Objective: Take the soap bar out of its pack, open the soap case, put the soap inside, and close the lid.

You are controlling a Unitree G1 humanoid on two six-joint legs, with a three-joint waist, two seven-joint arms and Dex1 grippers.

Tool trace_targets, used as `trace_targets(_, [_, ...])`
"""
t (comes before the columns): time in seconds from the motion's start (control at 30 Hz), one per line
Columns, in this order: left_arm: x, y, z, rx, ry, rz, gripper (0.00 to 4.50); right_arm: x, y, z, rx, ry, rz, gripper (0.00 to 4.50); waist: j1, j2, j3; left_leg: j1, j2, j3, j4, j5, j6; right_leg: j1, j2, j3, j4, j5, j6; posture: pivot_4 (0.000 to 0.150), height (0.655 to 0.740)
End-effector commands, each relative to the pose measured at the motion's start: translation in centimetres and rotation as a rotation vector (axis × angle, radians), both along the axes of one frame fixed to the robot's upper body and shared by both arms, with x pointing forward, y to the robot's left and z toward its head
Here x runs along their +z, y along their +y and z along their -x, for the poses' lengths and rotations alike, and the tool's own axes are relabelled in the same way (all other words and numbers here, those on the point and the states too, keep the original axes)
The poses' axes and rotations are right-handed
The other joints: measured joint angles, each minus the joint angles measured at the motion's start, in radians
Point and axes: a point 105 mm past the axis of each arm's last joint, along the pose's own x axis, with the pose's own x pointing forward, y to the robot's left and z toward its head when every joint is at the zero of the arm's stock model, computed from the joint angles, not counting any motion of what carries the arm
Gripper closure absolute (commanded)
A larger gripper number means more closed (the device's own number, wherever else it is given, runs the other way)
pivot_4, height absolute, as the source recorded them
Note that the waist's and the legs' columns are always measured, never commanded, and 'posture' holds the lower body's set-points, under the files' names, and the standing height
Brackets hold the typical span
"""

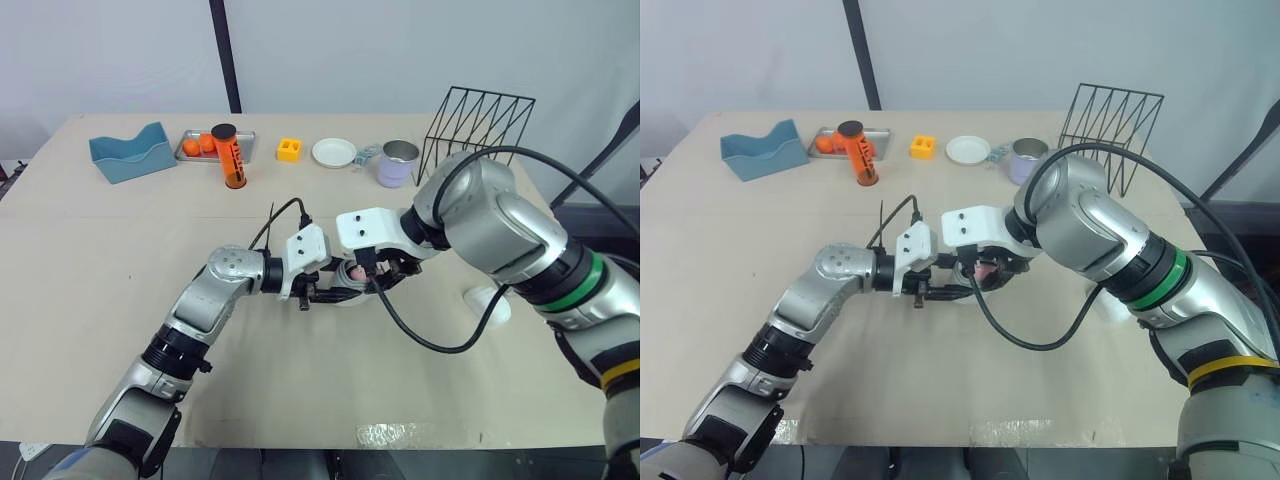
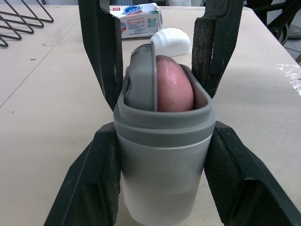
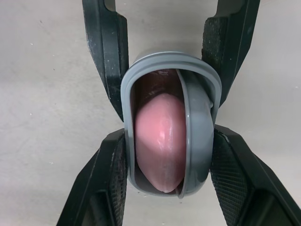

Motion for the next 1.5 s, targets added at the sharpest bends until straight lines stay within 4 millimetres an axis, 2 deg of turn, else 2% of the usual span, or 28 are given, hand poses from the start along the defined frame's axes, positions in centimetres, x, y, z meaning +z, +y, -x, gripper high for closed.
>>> trace_targets(0.03, [1.3, -0.3, -0.2, -0.007, -0.057, 0.018, 2.56, 1.0, 0.7, 0.5, 0.075, -0.029, -0.029, 2.42, 0.0, 0.0, 0.0, 0.0, 0.0, 0.0, 0.0, 0.0, 0.0, 0.0, 0.0, 0.0, 0.0, 0.0, 0.0, 0.15, 0.7371])
trace_targets(0.23, [1.4, -0.3, -0.4, -0.002, -0.069, 0.019, 2.56, 0.8, 1.0, 0.6, 0.07, -0.003, -0.049, 2.42, 0.0, 0.0, 0.0, 0.0, 0.0, 0.0, 0.0, 0.0, 0.0, 0.0, 0.0, 0.0, 0.0, 0.0, 0.0, 0.15, 0.7371])
trace_targets(0.33, [1.5, -0.2, -0.4, 0.002, -0.073, 0.018, 2.56, 0.9, 1.2, 0.6, 0.06, 0.004, -0.063, 1.33, 0.0, 0.0, 0.0, 0.0, 0.0, 0.0, 0.0, 0.0, 0.0, 0.0, 0.0, 0.0, 0.0, 0.0, 0.0, 0.15, 0.7371])
trace_targets(0.37, [1.4, -0.2, -0.4, 0.004, -0.074, 0.017, 2.56, 1.0, 1.3, 0.5, 0.052, 0.008, -0.07, 0.76, -0.001, 0.0, 0.0, 0.0, 0.0, 0.0, 0.0, 0.0, 0.0, 0.0, 0.0, 0.0, 0.0, 0.0, 0.0, 0.15, 0.7371])
trace_targets(0.43, [1.4, -0.2, -0.4, 0.006, -0.077, 0.017, 2.56, 1.1, 1.3, 0.4, 0.046, 0.009, -0.075, 0.27, 0.0, 0.0, 0.0, 0.0, 0.0, -0.001, 0.0, 0.0, 0.0, 0.0, 0.0, 0.0, 0.0, 0.0, 0.0, 0.15, 0.7371])
trace_targets(0.6, [1.5, -0.1, -0.5, 0.012, -0.084, 0.016, 2.56, 1.0, 1.1, -0.1, 0.022, -0.001, -0.073, 0.27, 0.0, 0.0, 0.0, 0.0, -0.001, -0.001, 0.0, 0.0, 0.0, 0.0, -0.001, -0.001, 0.0, 0.0, 0.0, 0.15, 0.7371])
trace_targets(0.93, [1.6, 1.4, 0.0, -0.011, -0.079, 0.022, 2.56, 0.9, -0.6, -2.6, -0.087, -0.044, -0.068, 0.27, -0.001, 0.0, 0.0, 0.0, -0.001, -0.001, 0.0, 0.0, 0.0, 0.0, -0.001, -0.001, 0.0, 0.0, 0.0, 0.15, 0.7371])
trace_targets(1.5, [2.7, 5.2, -0.2, 0.047, -0.076, 0.114, 2.56, 1.2, -2.6, -0.9, -0.06, -0.035, -0.081, 0.27, -0.001, 0.0, 0.0, 0.0, -0.001, -0.001, 0.0, 0.0, 0.0, 0.001, -0.001, -0.001, 0.0, 0.0, 0.0, 0.15, 0.7371])
